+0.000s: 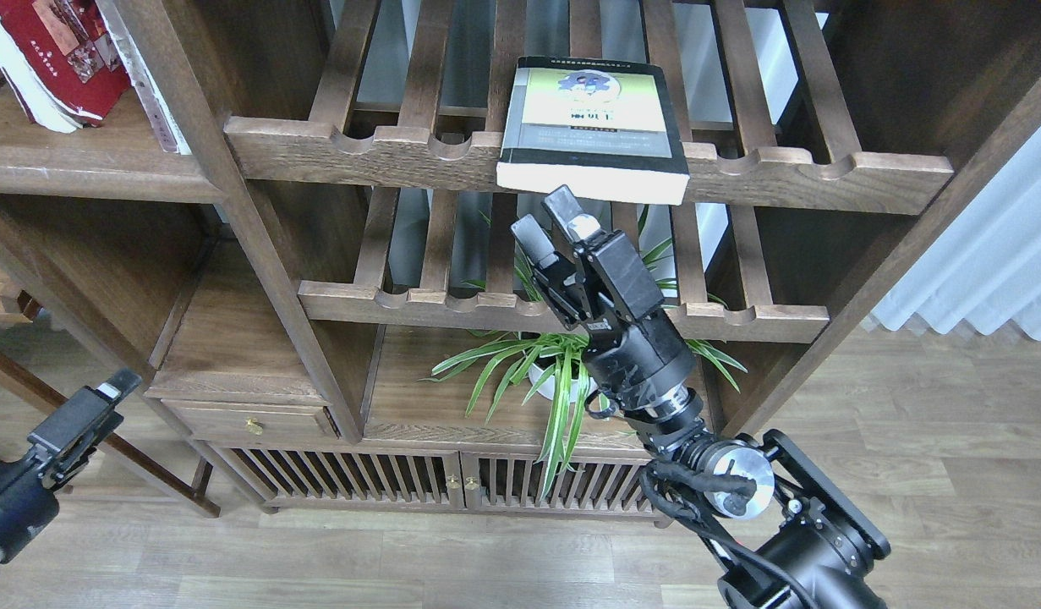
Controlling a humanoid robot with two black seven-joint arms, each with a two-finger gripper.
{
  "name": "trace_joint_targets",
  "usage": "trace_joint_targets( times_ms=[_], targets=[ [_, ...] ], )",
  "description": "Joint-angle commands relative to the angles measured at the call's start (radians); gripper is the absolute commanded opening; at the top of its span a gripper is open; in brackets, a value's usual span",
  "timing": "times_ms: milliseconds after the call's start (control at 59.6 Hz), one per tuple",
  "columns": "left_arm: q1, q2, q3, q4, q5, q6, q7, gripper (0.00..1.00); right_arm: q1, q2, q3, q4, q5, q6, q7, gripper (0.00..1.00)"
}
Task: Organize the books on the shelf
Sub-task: 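Reach the right gripper up to the green-and-white book and grasp it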
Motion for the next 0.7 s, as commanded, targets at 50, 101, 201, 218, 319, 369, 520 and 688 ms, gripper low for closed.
trace_joint_targets(
  times_ms=[50,101,201,218,319,369,520,688],
  targets=[
    [0.000,0.000,-0.002,0.000,0.000,0.000,0.000,0.99,0.005,0.000,0.033,-0.001,-0.001,0.000,0.000,0.94],
    [0.000,0.001,-0.002,0.000,0.000,0.000,0.000,0.99,0.004,0.000,0.035,-0.001,-0.001,0.000,0.002,0.94],
    [0.000,0.003,-0.002,0.000,0.000,0.000,0.000,0.99,0.004,0.000,0.033,-0.003,-0.003,0.000,0.002,0.94],
    [0.000,0.003,-0.002,0.000,0.000,0.000,0.000,0.99,0.004,0.000,0.033,-0.003,-0.003,0.000,0.002,0.94],
    [0.002,0.006,-0.003,0.002,0.002,0.000,0.000,0.99,0.005,0.000,0.033,-0.003,-0.004,0.000,0.002,0.94],
    [0.004,0.006,-0.003,0.005,0.002,0.000,-0.002,0.99,0.005,0.000,0.035,-0.004,-0.004,0.000,0.002,0.94],
    [0.025,0.006,-0.002,0.009,0.003,0.000,0.000,0.99,0.014,0.000,0.050,-0.004,-0.004,0.000,0.002,0.94],
    [0.033,0.004,-0.002,0.011,0.005,0.000,-0.002,0.99,0.036,0.000,0.058,-0.006,-0.004,0.000,0.003,0.94]
  ],
)
